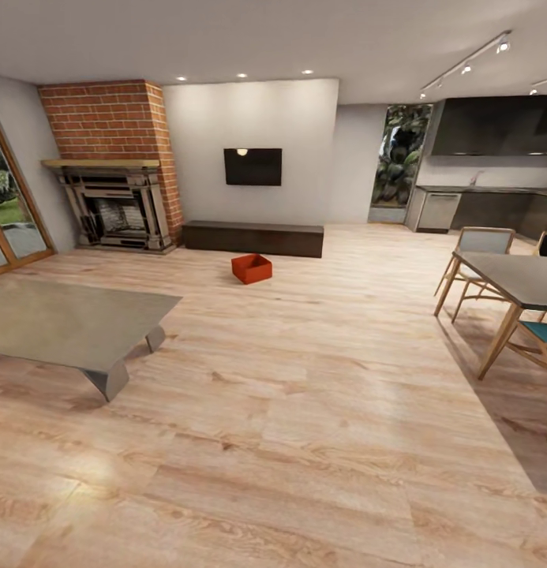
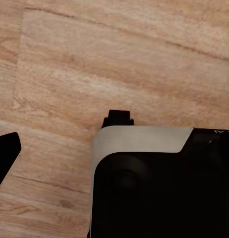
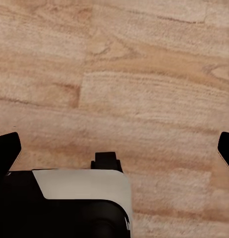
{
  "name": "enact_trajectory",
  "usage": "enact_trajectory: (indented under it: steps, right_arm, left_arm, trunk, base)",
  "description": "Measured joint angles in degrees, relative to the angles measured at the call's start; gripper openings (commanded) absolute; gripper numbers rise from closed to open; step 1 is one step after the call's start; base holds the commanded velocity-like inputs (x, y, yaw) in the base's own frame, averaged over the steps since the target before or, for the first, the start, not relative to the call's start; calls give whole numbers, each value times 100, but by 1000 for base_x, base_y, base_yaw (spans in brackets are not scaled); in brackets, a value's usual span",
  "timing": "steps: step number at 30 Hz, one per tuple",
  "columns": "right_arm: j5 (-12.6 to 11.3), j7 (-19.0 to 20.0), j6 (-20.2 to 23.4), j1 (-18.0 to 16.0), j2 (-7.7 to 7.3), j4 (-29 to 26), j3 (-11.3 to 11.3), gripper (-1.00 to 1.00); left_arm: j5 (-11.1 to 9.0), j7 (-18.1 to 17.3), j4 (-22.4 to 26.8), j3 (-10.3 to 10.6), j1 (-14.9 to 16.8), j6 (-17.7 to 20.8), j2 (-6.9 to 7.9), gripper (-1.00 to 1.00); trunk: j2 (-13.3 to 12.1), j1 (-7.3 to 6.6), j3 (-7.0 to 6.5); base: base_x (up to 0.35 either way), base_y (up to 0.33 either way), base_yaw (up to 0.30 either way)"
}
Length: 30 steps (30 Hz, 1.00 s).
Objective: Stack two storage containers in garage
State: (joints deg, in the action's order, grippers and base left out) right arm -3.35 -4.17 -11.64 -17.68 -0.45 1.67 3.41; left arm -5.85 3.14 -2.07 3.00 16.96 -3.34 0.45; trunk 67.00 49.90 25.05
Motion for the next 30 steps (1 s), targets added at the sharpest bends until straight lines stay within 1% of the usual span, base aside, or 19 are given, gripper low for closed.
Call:
enact_trajectory:
  steps: [30]
  right_arm:
    - [0, 0, 2, 0, 0, 0, 0, 100]
  left_arm:
    - [2, 0, 0, 8, 0, 0, 7, 100]
  trunk:
    - [0, 0, 0]
  base:
    - [340, 0, 0]
